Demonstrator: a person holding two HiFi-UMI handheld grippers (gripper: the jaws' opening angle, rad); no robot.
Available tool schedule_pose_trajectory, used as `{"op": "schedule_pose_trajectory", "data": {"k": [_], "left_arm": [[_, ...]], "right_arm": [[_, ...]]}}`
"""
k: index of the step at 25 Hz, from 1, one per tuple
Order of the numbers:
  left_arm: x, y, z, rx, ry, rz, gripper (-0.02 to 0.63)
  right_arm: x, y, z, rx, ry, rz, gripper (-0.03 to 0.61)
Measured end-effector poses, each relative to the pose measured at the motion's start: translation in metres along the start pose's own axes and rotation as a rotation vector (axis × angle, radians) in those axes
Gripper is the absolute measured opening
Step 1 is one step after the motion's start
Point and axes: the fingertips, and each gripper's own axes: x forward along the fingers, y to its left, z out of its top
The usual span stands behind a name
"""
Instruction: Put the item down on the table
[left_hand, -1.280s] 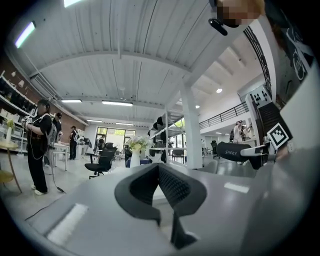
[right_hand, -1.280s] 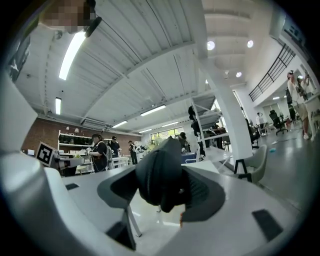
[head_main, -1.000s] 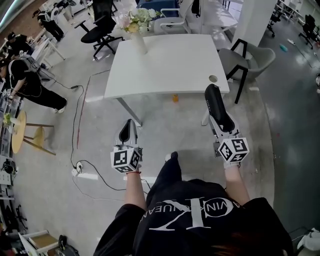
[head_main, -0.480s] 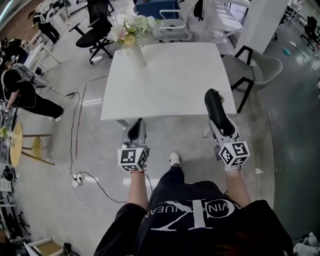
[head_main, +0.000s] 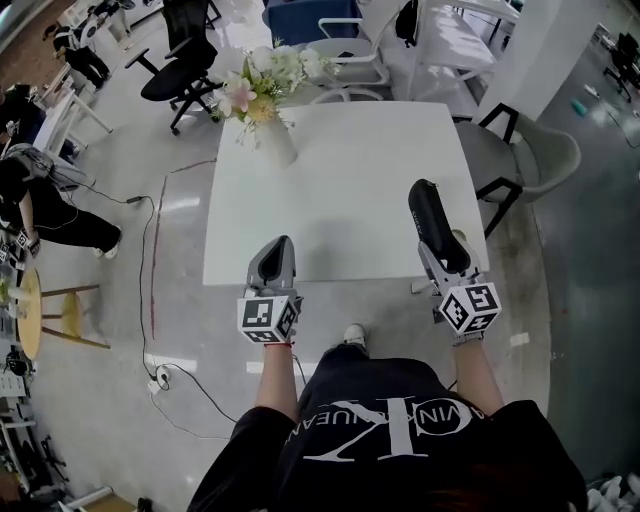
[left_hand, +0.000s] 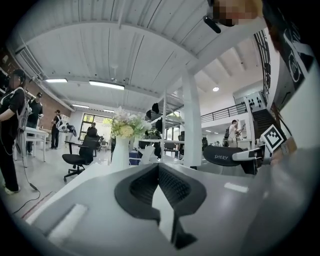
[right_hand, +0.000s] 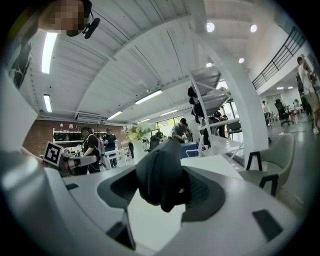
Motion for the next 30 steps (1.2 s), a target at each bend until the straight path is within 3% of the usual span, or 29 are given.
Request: {"op": "schedule_pose_trajectory", "data": {"k": [7, 14, 30], "left_arm": [[0.057, 0.020, -0.004, -0.016, 0.003, -0.045, 0.011], [0.091, 0.012, -0.014, -0.041, 0.035, -0.077, 0.011], [0.123, 0.020, -0.041, -0.077, 0.097, 0.011, 0.011]], "right_arm": [[0.052, -0.018, 0.001, 0.045, 0.015, -0.013, 0.261], [0.080, -0.024, -0.017, 0.084, 0.106, 0.018, 0.261], [0.174, -0.029, -0.061, 0.114, 0.303, 0.141, 0.262]]}}
